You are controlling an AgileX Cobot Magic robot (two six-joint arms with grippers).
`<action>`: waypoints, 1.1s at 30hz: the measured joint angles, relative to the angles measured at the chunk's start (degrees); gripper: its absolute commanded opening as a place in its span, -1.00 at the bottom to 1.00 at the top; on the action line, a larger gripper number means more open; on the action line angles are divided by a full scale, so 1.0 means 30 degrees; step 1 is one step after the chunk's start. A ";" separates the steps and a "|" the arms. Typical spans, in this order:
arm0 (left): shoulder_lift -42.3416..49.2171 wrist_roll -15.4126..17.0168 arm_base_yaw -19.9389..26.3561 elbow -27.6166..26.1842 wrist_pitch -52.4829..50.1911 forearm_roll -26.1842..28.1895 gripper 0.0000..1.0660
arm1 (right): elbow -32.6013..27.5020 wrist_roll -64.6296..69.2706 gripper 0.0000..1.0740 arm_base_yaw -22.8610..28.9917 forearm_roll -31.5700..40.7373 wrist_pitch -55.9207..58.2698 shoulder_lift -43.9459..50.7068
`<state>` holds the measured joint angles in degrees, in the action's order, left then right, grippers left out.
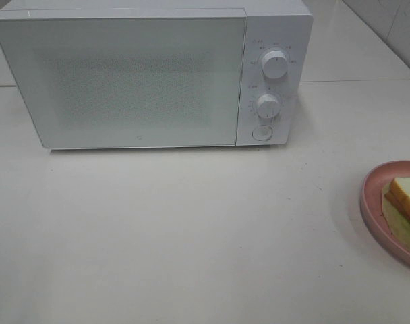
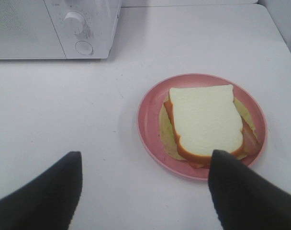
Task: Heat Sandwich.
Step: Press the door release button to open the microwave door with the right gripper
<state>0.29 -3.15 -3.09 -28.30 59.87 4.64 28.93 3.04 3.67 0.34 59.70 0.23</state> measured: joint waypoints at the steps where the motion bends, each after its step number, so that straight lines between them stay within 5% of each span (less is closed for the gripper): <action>1: 0.0000 0.0000 0.0000 0.0000 0.0000 0.0000 0.84 | 0.0000 0.0000 0.33 0.0000 0.0000 0.0000 0.0000; 10: 0.0000 0.0000 0.0000 0.0000 0.0000 0.0000 0.84 | 0.0000 0.0000 0.36 0.0000 0.0000 0.0000 0.0000; 18: 0.0000 0.0000 0.0000 0.0000 0.0000 0.0000 0.84 | 0.0000 0.0000 0.68 0.0000 0.0000 0.0000 0.0000; 33: 0.0000 0.0000 0.0000 0.0000 0.0000 0.0000 0.84 | 0.0936 0.0000 0.65 0.0000 0.0000 -0.1566 -0.2788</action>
<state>0.29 -3.15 -3.09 -28.30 59.87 4.64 31.74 3.04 3.67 0.34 55.00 -8.14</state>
